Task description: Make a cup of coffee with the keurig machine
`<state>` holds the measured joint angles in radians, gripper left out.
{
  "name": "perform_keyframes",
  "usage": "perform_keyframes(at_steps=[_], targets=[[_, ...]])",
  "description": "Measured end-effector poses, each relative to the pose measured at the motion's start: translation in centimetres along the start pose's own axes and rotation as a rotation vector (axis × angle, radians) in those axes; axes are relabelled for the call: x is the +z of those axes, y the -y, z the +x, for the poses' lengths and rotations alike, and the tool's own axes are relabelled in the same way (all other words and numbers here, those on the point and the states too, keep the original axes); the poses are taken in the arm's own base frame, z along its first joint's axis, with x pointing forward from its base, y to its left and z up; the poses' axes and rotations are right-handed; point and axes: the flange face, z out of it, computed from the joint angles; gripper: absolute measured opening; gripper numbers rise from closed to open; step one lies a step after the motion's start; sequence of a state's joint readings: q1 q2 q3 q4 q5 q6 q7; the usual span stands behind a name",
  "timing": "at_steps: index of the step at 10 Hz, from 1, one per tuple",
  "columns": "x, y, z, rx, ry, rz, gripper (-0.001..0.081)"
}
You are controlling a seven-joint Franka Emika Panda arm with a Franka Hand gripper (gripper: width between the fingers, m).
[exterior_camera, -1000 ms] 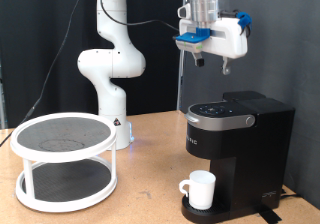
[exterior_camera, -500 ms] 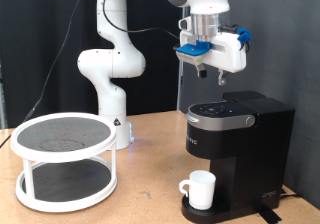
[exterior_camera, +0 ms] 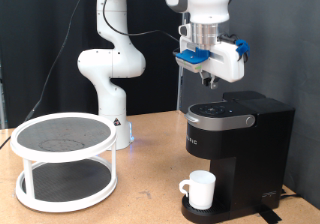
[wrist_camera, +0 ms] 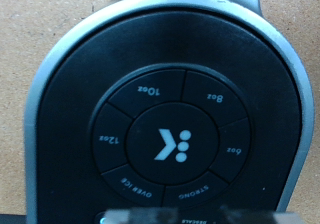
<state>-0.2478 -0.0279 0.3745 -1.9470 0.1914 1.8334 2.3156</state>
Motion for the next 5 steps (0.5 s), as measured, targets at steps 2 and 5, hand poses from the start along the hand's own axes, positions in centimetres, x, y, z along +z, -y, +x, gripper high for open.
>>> perform_keyframes(at_steps=[2, 5], targets=[[0.6, 0.1, 0.0, 0.001, -0.009, -0.012, 0.0009], [1.5, 0.4, 0.2, 0.011, -0.027, -0.040, 0.0001]])
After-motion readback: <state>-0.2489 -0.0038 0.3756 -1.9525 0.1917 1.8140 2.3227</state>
